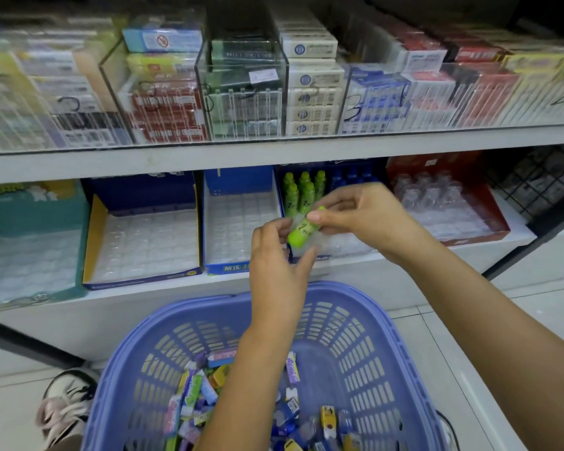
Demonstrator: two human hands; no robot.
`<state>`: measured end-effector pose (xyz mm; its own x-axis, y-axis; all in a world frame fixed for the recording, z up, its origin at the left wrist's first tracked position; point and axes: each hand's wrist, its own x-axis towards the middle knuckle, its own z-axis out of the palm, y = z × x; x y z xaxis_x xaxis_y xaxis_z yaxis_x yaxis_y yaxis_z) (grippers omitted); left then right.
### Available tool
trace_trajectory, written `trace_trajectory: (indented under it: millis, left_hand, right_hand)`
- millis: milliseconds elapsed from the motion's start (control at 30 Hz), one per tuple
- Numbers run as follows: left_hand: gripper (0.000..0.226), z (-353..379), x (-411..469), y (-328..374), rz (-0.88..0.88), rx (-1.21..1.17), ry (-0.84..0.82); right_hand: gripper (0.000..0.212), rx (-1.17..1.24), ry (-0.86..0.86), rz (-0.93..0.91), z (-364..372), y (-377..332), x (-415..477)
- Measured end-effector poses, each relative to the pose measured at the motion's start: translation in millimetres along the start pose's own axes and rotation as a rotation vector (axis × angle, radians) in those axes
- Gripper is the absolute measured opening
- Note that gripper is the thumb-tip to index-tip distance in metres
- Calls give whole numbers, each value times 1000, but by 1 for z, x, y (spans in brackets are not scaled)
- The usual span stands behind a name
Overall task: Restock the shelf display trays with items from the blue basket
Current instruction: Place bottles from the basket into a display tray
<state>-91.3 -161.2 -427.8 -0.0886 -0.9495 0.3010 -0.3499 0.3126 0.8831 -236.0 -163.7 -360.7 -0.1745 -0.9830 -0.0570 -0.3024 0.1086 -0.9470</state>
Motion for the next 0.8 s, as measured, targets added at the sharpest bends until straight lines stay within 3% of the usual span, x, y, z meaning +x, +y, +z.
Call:
trace_trajectory:
  millis: [133, 233, 433, 600, 800]
  left_hand:
    - [55, 13, -6, 4, 105, 267, -357]
    - [60, 20, -17, 0, 158, 440, -517]
    - [63, 18, -18, -11, 202, 508, -564]
    - [61, 17, -18, -11, 193, 485, -566]
    - [61, 19, -17, -13, 188, 472, -557]
  right_hand:
    - [13, -266, 253, -133, -24, 10, 31]
    - [23, -537, 205, -151, -30, 17, 61]
    - [19, -673, -40, -87, -38, 24, 98]
    - [19, -591, -70, -79, -44, 24, 103]
    - [27, -699, -130, -83, -47, 26, 106]
